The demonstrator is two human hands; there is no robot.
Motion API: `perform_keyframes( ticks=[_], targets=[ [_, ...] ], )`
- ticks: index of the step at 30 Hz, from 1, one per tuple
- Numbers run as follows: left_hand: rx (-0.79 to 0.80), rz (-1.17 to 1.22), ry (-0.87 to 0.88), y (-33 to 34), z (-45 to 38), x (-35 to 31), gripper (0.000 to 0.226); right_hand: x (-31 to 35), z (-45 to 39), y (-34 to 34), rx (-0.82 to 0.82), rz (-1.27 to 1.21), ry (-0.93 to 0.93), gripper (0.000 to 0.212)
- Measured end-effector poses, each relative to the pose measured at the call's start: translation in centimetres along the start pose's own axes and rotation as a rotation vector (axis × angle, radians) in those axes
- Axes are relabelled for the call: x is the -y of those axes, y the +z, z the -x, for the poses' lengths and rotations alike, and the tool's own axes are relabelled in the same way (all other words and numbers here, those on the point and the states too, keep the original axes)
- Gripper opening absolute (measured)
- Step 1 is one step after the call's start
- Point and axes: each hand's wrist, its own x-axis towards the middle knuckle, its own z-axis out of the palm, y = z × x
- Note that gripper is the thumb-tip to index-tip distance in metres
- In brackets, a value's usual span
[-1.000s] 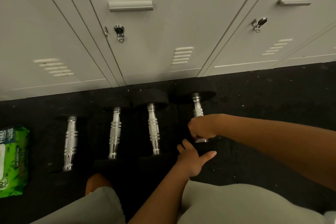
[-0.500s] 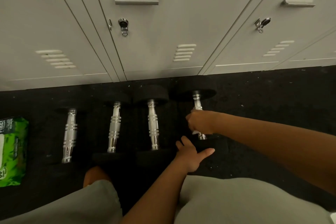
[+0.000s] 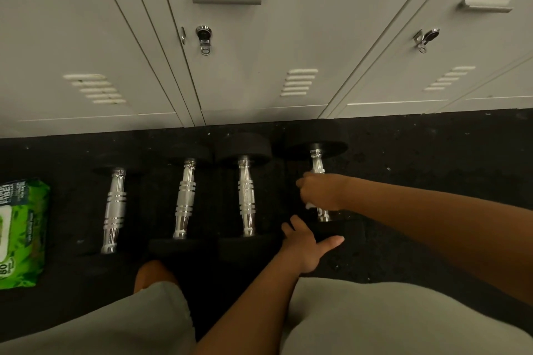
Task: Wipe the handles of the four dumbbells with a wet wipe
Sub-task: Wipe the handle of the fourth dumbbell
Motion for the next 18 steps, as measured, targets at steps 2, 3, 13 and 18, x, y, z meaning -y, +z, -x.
perform_keyframes(
  ticks=[2, 3, 13, 18],
  targets=[
    [-0.002, -0.006, 0.005, 0.0, 0.1, 0.0, 0.106, 0.0, -0.1, 0.1, -0.032, 0.011, 0.017, 0.032],
    [-0.002, -0.006, 0.008, 0.0, 0.1, -0.1, 0.106, 0.3, -0.2, 0.4, -0.018, 0.023, -0.002, 0.032],
    [-0.002, 0.001, 0.014, 0.1, 0.0, 0.1, 0.106, -0.4, 0.1, -0.2, -0.034, 0.084, -0.044, 0.031],
    [0.001, 0.016, 0.014, 0.0, 0.0, 0.1, 0.106, -1.0, 0.0, -0.4, -0.012, 0.084, 0.025, 0.026]
  ],
)
